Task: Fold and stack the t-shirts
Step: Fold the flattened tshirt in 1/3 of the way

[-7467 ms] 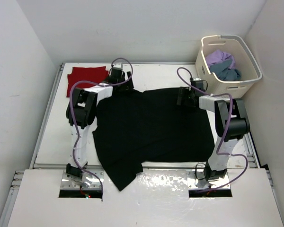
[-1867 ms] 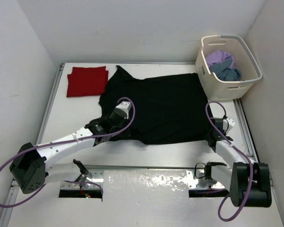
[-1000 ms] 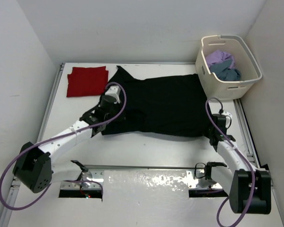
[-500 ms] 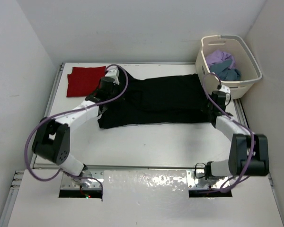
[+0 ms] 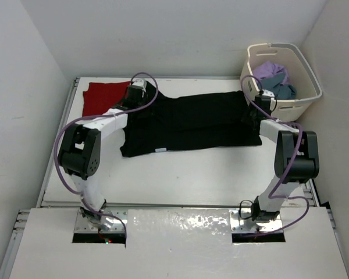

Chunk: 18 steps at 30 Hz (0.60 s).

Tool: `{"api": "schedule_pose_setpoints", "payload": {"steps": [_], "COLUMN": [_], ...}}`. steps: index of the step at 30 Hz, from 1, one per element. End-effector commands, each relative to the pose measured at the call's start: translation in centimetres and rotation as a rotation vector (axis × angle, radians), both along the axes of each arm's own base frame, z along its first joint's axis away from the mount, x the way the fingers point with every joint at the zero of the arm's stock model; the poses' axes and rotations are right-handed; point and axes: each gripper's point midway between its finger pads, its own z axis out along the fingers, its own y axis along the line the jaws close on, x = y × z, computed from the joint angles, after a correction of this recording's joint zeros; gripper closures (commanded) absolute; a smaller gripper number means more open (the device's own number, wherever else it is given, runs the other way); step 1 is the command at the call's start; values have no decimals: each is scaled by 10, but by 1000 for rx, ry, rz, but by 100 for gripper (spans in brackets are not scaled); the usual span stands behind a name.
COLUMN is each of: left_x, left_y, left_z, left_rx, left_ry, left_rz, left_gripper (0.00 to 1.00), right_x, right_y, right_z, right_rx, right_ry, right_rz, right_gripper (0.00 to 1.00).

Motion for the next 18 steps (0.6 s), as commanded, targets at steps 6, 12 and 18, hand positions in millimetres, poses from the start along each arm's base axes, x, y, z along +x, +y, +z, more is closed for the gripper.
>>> {"api": "schedule_pose_setpoints", "payload": {"steps": [6,12,18], "left_x": [18,-14,-46], "left_y": [14,-1,-9], "left_z": [28,18,-19], "left_rx": [-15,-123,-168], "left_ry": [-43,-13,86], "left_rz": [59,0,-22], "left_gripper": [0,0,0], "right_x": [16,-6,-18], "right_y": [38,60,61], "right_z": [46,38,-4], "right_rx": [-132,-73,-29], "right_ry": [-34,-23,87], "right_rz": [170,211,178], "right_gripper": [37,3,1]}}
